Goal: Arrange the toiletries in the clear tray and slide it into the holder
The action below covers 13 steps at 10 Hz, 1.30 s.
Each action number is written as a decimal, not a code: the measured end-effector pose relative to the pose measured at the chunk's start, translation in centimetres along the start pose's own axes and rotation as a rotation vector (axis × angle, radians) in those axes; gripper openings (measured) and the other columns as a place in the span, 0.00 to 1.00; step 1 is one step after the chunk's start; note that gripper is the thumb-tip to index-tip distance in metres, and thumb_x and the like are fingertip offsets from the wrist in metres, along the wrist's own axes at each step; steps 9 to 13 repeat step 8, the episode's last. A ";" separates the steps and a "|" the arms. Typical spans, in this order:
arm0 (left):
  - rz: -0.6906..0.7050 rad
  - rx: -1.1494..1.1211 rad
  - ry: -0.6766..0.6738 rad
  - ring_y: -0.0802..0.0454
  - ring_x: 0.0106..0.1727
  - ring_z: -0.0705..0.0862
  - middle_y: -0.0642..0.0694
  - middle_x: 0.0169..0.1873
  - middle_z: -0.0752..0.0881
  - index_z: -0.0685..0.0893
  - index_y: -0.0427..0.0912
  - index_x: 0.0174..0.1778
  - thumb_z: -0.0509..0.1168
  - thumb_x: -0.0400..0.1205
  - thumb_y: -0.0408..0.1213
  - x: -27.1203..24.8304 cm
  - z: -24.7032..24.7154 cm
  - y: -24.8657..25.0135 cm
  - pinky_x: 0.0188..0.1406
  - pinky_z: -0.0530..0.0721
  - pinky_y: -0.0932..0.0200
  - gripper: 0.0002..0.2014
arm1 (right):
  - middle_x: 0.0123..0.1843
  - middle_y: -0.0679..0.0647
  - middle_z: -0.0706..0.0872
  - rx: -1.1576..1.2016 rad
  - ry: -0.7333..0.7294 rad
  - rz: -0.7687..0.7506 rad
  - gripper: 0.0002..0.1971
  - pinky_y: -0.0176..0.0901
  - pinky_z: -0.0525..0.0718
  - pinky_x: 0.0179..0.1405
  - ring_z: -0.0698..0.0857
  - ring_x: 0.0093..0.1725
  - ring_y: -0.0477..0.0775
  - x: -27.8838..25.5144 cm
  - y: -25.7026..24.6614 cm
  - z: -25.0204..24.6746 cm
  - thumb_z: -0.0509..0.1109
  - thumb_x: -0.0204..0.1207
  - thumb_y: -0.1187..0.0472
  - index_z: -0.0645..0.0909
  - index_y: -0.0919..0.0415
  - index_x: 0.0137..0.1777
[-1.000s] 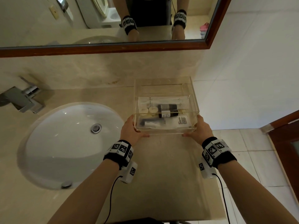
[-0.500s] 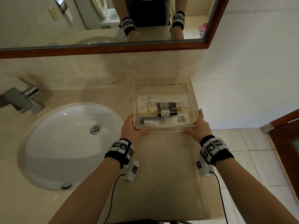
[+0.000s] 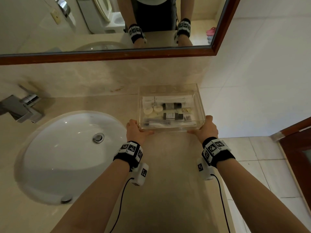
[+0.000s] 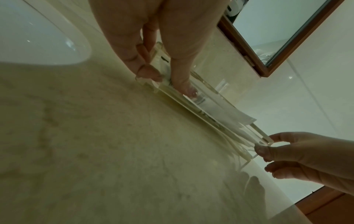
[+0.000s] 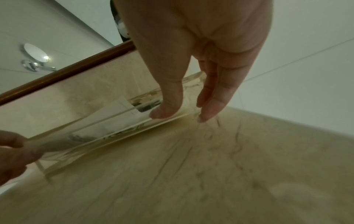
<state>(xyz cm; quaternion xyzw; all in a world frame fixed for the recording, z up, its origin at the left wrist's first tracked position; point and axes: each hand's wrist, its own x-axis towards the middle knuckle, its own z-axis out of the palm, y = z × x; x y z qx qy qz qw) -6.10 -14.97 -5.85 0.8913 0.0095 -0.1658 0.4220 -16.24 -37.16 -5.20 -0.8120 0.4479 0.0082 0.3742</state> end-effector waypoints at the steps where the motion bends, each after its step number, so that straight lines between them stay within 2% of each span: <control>1: -0.020 0.007 0.025 0.49 0.42 0.75 0.44 0.52 0.72 0.71 0.35 0.57 0.82 0.64 0.43 0.5 0.4 0.3 0.47 0.80 0.54 0.34 | 0.62 0.65 0.82 -0.015 0.001 0.022 0.41 0.56 0.83 0.59 0.82 0.61 0.68 0.6 -0.7 0.0 0.83 0.62 0.55 0.63 0.64 0.70; 2: -0.044 0.005 0.038 0.45 0.46 0.77 0.40 0.55 0.74 0.71 0.34 0.58 0.82 0.63 0.46 1.1 0.6 0.4 0.51 0.83 0.48 0.36 | 0.62 0.65 0.82 0.005 0.011 0.048 0.41 0.56 0.82 0.59 0.81 0.62 0.68 0.9 -0.9 0.0 0.84 0.62 0.55 0.64 0.64 0.69; 5: -0.063 0.037 0.042 0.39 0.54 0.81 0.38 0.59 0.75 0.70 0.34 0.60 0.81 0.65 0.45 0.8 0.6 0.7 0.54 0.82 0.46 0.36 | 0.62 0.64 0.82 -0.029 -0.010 0.070 0.39 0.54 0.82 0.56 0.82 0.60 0.67 0.6 -1.2 0.0 0.83 0.62 0.52 0.65 0.64 0.66; 6: -0.069 0.046 0.036 0.39 0.57 0.81 0.39 0.61 0.76 0.70 0.36 0.64 0.80 0.66 0.47 0.9 0.4 0.6 0.56 0.82 0.47 0.37 | 0.65 0.65 0.80 -0.044 -0.027 0.106 0.39 0.52 0.81 0.55 0.81 0.63 0.67 0.2 -1.5 -0.2 0.81 0.65 0.51 0.64 0.66 0.69; 7: -0.119 0.004 0.016 0.38 0.61 0.80 0.39 0.65 0.77 0.65 0.38 0.72 0.78 0.68 0.49 0.0 -0.2 0.6 0.63 0.81 0.44 0.42 | 0.66 0.65 0.80 -0.056 -0.053 0.166 0.39 0.51 0.81 0.53 0.82 0.62 0.66 -0.8 -1.8 -0.3 0.79 0.67 0.50 0.64 0.68 0.70; 8: -0.130 0.066 0.039 0.36 0.65 0.80 0.37 0.68 0.76 0.63 0.37 0.75 0.72 0.74 0.54 -0.7 -1.7 0.4 0.65 0.79 0.45 0.40 | 0.66 0.62 0.80 -0.103 -0.154 0.206 0.35 0.47 0.82 0.50 0.84 0.55 0.61 -1.9 -2.1 -0.2 0.74 0.71 0.51 0.66 0.68 0.73; 13: -0.130 0.066 0.039 0.36 0.65 0.80 0.37 0.68 0.76 0.63 0.37 0.75 0.72 0.74 0.54 -0.7 -1.7 0.4 0.65 0.79 0.45 0.40 | 0.66 0.62 0.80 -0.103 -0.154 0.206 0.35 0.47 0.82 0.50 0.84 0.55 0.61 -1.9 -2.1 -0.2 0.74 0.71 0.51 0.66 0.68 0.73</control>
